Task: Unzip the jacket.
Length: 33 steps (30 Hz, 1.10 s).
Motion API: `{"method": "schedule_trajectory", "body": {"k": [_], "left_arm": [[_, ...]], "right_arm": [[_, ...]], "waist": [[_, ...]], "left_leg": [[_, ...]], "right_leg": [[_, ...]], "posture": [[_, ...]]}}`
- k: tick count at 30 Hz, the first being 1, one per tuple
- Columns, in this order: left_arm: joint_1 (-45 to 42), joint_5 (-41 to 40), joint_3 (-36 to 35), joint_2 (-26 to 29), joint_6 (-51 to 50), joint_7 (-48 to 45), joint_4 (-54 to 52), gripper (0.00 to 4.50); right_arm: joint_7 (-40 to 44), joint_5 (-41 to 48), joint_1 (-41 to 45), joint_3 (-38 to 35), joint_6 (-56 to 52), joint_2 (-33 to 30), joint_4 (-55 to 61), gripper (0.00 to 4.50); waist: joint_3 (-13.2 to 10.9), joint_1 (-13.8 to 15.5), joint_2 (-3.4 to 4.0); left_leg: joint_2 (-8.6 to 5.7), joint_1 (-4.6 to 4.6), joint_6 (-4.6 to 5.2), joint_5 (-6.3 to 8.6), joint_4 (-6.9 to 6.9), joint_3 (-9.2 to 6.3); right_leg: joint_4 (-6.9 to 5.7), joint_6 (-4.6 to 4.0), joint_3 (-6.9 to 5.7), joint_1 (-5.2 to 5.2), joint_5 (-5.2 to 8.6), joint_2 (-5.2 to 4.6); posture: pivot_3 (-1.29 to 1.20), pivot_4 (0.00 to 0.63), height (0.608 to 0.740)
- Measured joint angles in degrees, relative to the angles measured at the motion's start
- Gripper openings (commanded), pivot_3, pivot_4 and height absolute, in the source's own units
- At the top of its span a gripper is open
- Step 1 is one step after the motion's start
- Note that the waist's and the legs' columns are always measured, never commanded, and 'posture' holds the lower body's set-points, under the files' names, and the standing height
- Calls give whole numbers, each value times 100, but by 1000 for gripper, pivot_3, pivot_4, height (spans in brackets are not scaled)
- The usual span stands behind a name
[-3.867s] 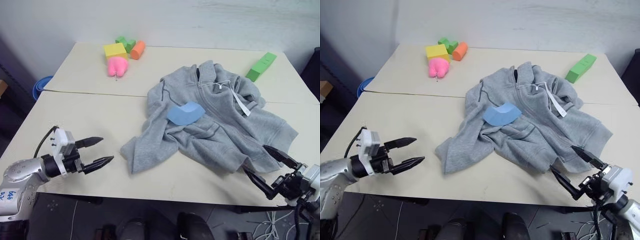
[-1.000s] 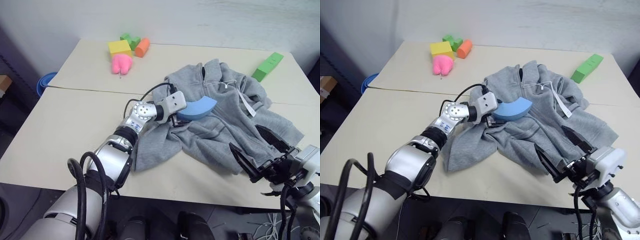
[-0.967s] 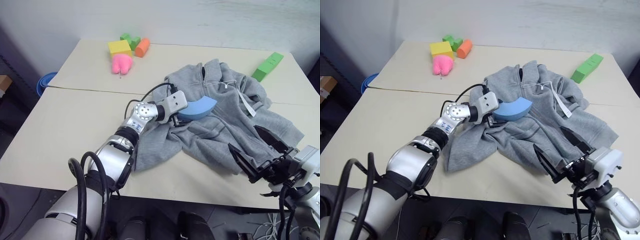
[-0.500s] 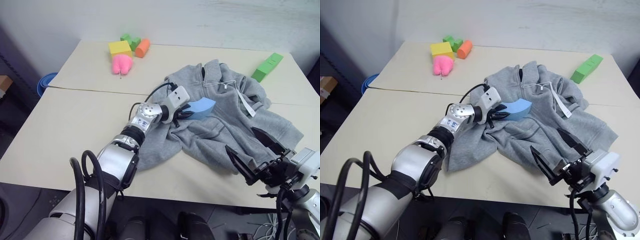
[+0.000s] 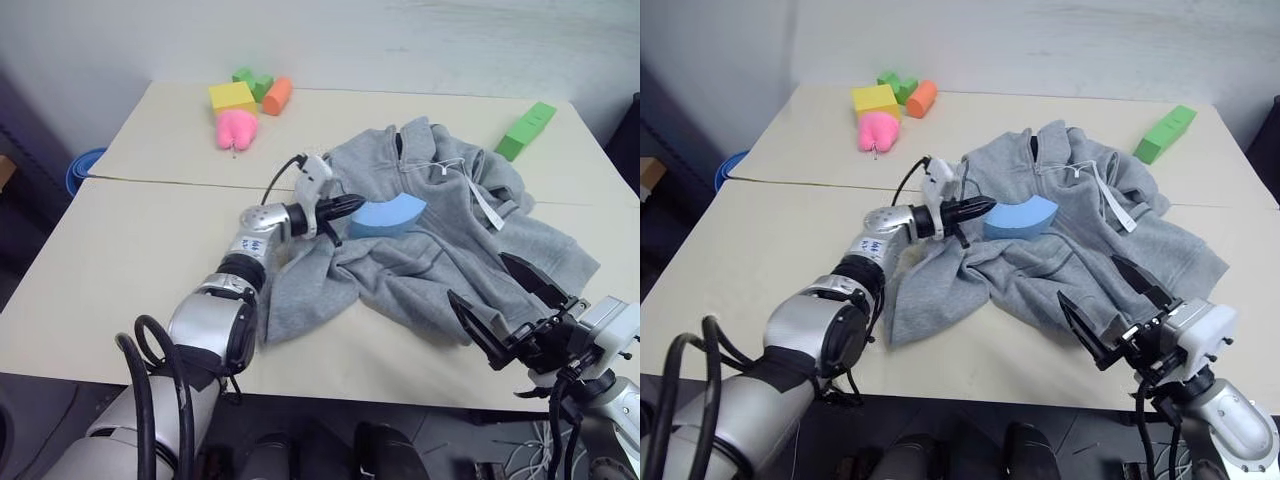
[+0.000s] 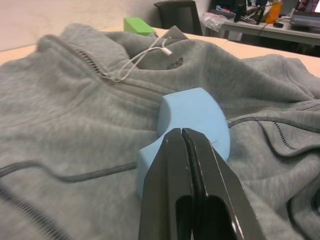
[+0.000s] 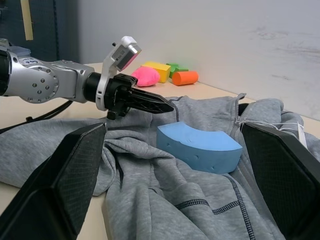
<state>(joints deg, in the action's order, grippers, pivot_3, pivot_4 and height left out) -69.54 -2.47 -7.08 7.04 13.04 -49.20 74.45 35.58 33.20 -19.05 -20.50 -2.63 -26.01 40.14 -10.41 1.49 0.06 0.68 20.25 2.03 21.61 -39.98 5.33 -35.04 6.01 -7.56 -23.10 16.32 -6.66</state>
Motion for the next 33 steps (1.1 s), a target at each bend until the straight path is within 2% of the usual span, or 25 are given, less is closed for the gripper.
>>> {"method": "schedule_trajectory", "body": {"k": [6, 12, 21, 28, 33], "left_arm": [[65, 48, 25, 261, 206, -31, -6, 2501], [11, 406, 427, 138, 470, -23, 21, 4433], [-319, 772, 642, -213, 303, 809, 190, 4474], [-382, 1138, 965, -548, 187, 582, 300, 4474], [-591, 1515, 1249, -788, -17, 824, 308, 4474]], "right_arm": [[27, 0, 117, 6, 2, -5, -69, 4500], [26, 0, 203, 4, -5, -15, -128, 4500], [-32, -1, 12, -9, -20, -29, -113, 4500], [-176, -12, -290, -10, -13, -2, 137, 4500], [-290, -48, -544, -40, 14, 53, 331, 4500]], "waist": [[-1, 17, -1], [-1, 14, -1], [-1, 10, -1], [-1, 15, -2], [-1, 22, -2]], "left_leg": [[-3, 5, 2, 1, -4, -1], [-8, 5, 2, 1, -3, 4], [-9, 6, 3, 2, -2, 3], [-10, 8, 3, 2, -3, 12], [-10, 8, 4, 2, -2, 10]], "right_leg": [[1, 0, -2, 0, 0, -2], [2, 0, -2, 0, 0, 0], [3, 1, -1, 0, -1, -1], [5, 1, -1, -1, -1, 0], [5, 1, 0, -1, -1, 0]], "posture": [[0, 150, 740], [0, 150, 740], [0, 150, 740], [0, 150, 740], [0, 150, 740]]}}
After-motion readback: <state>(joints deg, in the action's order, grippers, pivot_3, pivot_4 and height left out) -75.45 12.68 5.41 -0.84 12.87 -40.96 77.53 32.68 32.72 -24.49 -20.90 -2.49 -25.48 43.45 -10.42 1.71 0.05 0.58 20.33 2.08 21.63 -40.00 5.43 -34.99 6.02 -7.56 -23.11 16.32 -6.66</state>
